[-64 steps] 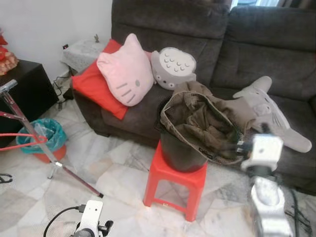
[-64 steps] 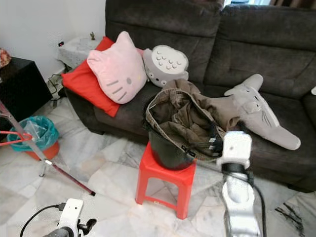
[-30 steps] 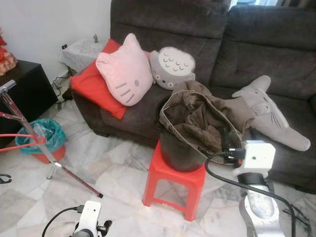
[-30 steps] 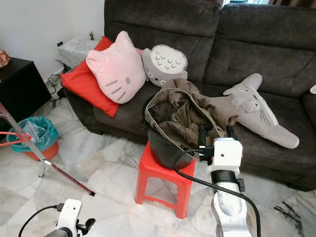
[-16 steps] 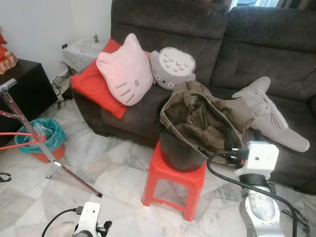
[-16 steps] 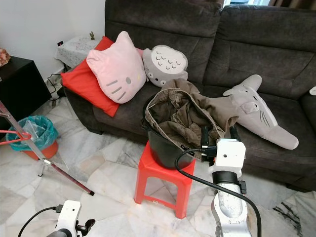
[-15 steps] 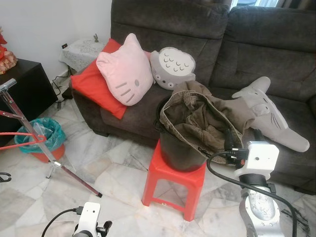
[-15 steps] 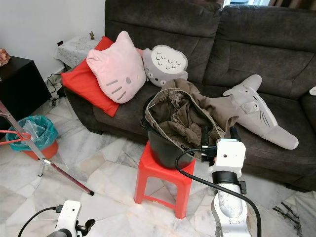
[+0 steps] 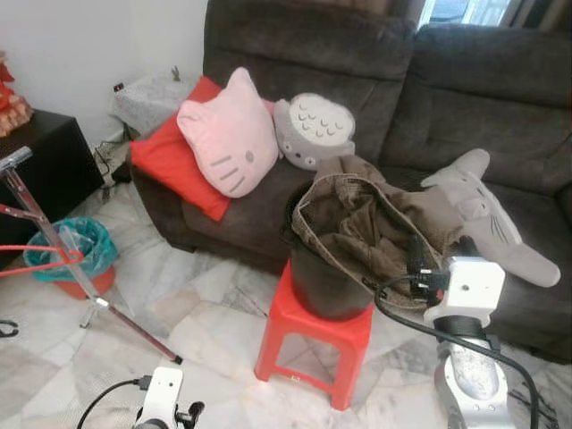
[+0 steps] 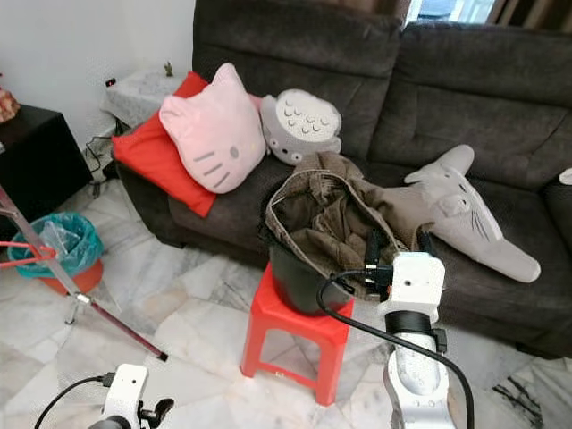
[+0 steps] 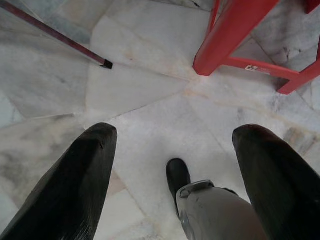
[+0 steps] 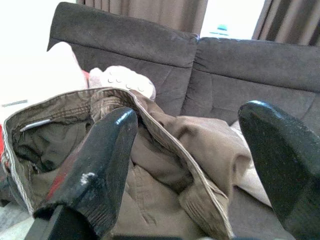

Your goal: Hang hanger

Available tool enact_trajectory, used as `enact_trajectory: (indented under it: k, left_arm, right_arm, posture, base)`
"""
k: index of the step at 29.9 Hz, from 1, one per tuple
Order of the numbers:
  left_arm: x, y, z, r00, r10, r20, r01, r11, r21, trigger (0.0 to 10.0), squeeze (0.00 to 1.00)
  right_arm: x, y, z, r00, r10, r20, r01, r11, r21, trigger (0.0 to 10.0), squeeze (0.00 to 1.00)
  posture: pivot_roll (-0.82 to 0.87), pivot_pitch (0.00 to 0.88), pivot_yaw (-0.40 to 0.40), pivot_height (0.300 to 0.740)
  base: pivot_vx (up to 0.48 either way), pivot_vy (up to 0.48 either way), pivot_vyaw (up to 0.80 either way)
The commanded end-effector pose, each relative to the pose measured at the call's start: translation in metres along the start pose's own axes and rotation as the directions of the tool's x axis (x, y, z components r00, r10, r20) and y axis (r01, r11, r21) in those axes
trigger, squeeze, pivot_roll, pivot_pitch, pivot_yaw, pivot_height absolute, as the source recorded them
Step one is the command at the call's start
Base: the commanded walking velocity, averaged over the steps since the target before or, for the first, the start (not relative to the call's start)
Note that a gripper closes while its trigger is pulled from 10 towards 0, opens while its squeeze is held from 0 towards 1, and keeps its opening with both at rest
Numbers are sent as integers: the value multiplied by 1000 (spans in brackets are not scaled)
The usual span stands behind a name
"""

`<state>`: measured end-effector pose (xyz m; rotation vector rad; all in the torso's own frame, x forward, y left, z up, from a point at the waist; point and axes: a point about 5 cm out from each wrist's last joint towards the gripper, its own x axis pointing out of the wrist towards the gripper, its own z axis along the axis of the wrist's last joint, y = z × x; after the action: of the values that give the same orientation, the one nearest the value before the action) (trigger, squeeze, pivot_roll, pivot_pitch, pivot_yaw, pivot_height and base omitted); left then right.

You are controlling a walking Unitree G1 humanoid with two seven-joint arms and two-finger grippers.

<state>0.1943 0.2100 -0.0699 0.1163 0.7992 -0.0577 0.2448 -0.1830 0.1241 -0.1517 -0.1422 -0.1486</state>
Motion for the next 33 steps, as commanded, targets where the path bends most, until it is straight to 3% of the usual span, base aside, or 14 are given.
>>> enact_trajectory:
  k: [1, 11, 22, 26, 33]
  left_arm:
    - [1, 0, 1, 1000, -4, -6, 4, 1000, -8, 10000, 0]
    - [1, 1, 3, 1000, 3, -5, -3, 1000, 4, 10000, 0]
    - [2, 2, 5, 1000, 7, -4, -7, 1000, 15, 10000, 0]
    - [2, 2, 3, 1000, 9, -12, -9, 1000, 14, 10000, 0]
    - [2, 2, 3, 1000, 14, -16, -13, 1000, 11, 10000, 0]
  right_arm:
    - [2, -2, 5, 1000, -10, 13, 10, 1000, 2, 10000, 0]
    - [1, -3, 4, 1000, -17, 8, 17, 1000, 1, 10000, 0]
    - [0, -5, 5, 999, -38, 0, 38, 999, 2, 10000, 0]
    - [-4, -12, -3, 993, -81, -88, 79, 997, -22, 10000, 0]
    - [-16, -14, -9, 978, -67, -198, 78, 996, 47, 10000, 0]
  posture:
    - [34, 0, -64, 740]
    - [25, 0, -58, 740]
    - [2, 0, -47, 740]
    - [-2, 0, -46, 740]
    - [-22, 0, -40, 740]
  base:
    - [319, 0, 0]
    - [304, 0, 0]
    - [0, 0, 0]
    - [0, 0, 0]
    - [0, 0, 0]
